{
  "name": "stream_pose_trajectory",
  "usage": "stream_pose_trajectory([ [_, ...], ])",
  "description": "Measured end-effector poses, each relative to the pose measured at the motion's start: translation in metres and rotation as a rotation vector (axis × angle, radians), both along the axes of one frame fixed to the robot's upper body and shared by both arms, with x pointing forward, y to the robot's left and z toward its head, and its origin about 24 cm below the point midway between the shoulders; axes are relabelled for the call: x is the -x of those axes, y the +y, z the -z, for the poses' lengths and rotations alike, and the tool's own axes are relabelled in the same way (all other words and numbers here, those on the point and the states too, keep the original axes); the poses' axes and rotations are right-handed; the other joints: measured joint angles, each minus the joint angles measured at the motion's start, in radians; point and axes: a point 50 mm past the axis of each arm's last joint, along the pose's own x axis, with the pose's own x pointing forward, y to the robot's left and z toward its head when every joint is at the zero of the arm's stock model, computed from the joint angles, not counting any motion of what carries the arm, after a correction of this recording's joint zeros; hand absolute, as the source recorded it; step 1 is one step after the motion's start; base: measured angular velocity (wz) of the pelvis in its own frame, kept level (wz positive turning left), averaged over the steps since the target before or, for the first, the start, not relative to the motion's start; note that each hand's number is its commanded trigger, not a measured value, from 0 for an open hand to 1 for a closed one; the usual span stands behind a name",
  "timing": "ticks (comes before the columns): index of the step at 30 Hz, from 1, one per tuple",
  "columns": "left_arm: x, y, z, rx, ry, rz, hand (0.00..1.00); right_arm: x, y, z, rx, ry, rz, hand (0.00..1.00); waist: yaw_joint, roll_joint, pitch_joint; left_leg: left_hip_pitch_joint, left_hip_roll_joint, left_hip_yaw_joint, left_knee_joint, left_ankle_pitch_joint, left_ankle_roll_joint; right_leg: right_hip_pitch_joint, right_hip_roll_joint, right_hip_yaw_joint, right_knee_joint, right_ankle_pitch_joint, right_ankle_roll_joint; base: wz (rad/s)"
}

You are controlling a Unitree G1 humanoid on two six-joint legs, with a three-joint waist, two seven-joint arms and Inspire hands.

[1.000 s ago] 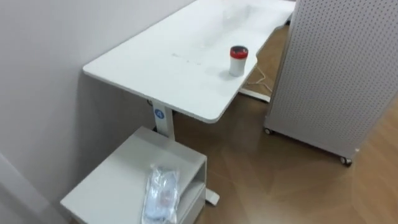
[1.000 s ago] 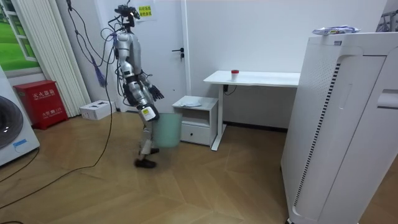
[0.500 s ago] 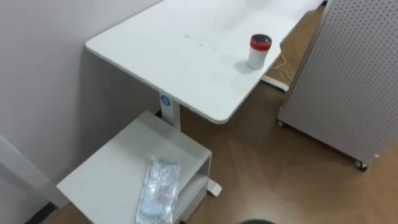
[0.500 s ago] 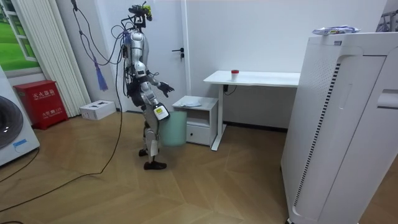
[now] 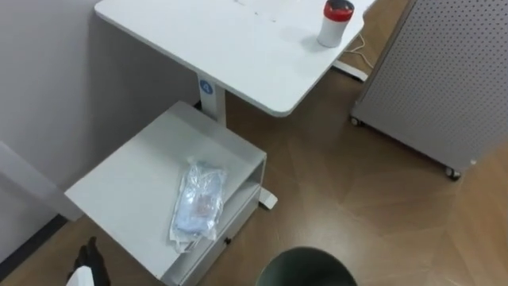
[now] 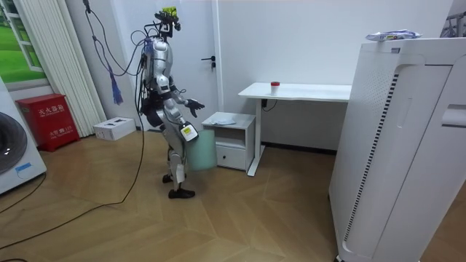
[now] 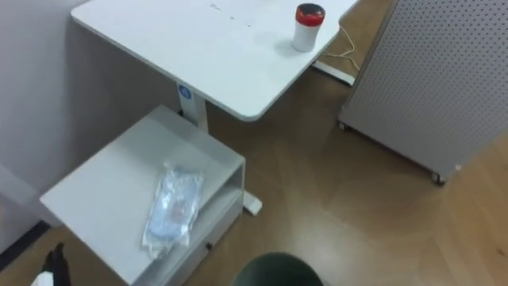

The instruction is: Pick garbage

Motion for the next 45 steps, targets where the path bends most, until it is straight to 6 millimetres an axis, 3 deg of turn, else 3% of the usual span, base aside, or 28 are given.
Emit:
stream_pose_trajectory([
  [4, -0.017, -0.006, -0.012, -0.033, -0.069, 0.025, 0.00, -0.015, 0.010, -0.008, 0.003, -0.059, -0.044, 1.00, 0.001, 0.001, 0.0029, -0.065, -0.002, -0.002, 0.037, 0.000, 0.000, -0.068, -0.014, -0.005, 0.048, -0.007, -0.011, 0.03],
  [13, -0.034, -0.013, -0.029, -0.106, -0.183, 0.008, 0.00, -0.039, 0.034, -0.023, 0.006, -0.149, -0.157, 1.00, -0.005, 0.007, 0.0073, -0.151, 0.006, 0.000, 0.077, 0.003, -0.006, -0.150, -0.014, 0.000, 0.081, -0.011, -0.027, 0.00],
  [20, -0.043, -0.022, -0.036, -0.137, -0.227, 0.048, 0.00, -0.046, 0.049, -0.027, -0.001, -0.155, -0.226, 1.00, -0.006, 0.009, 0.0090, -0.195, 0.005, 0.001, 0.080, 0.004, -0.008, -0.196, -0.015, -0.001, 0.086, -0.011, -0.029, 0.00],
  [24, -0.050, -0.028, -0.040, -0.154, -0.242, 0.095, 0.00, -0.055, 0.056, -0.032, 0.002, -0.170, -0.266, 1.00, -0.007, 0.017, 0.0142, -0.229, 0.005, 0.002, 0.086, 0.004, -0.007, -0.232, -0.017, 0.000, 0.099, -0.011, -0.029, 0.00],
  [31, -0.059, -0.037, -0.046, -0.169, -0.256, 0.138, 0.00, -0.071, 0.062, -0.041, 0.019, -0.192, -0.308, 1.00, -0.018, 0.043, 0.0318, -0.246, 0.005, 0.006, 0.093, 0.004, -0.008, -0.267, -0.030, 0.003, 0.140, -0.016, -0.031, 0.01],
  [36, -0.076, -0.040, -0.062, -0.196, -0.298, 0.139, 0.00, -0.076, 0.063, -0.047, 0.004, -0.212, -0.297, 1.00, -0.028, 0.044, 0.0328, -0.312, 0.006, 0.016, 0.138, 0.003, -0.010, -0.337, -0.036, 0.001, 0.189, -0.023, -0.043, 0.00],
  [37, -0.077, -0.041, -0.063, -0.210, -0.301, 0.151, 0.00, -0.078, 0.064, -0.048, 0.003, -0.216, -0.299, 1.00, -0.035, 0.044, 0.0328, -0.322, 0.006, 0.017, 0.151, 0.002, -0.010, -0.343, -0.039, 0.001, 0.195, -0.029, -0.053, 0.00],
  [45, -0.081, -0.042, -0.067, -0.258, -0.296, 0.174, 0.00, -0.080, 0.070, -0.053, -0.019, -0.235, -0.311, 1.00, -0.063, 0.045, 0.0336, -0.388, 0.016, 0.032, 0.224, -0.006, -0.011, -0.416, -0.052, 0.004, 0.255, -0.038, -0.070, -0.03],
])
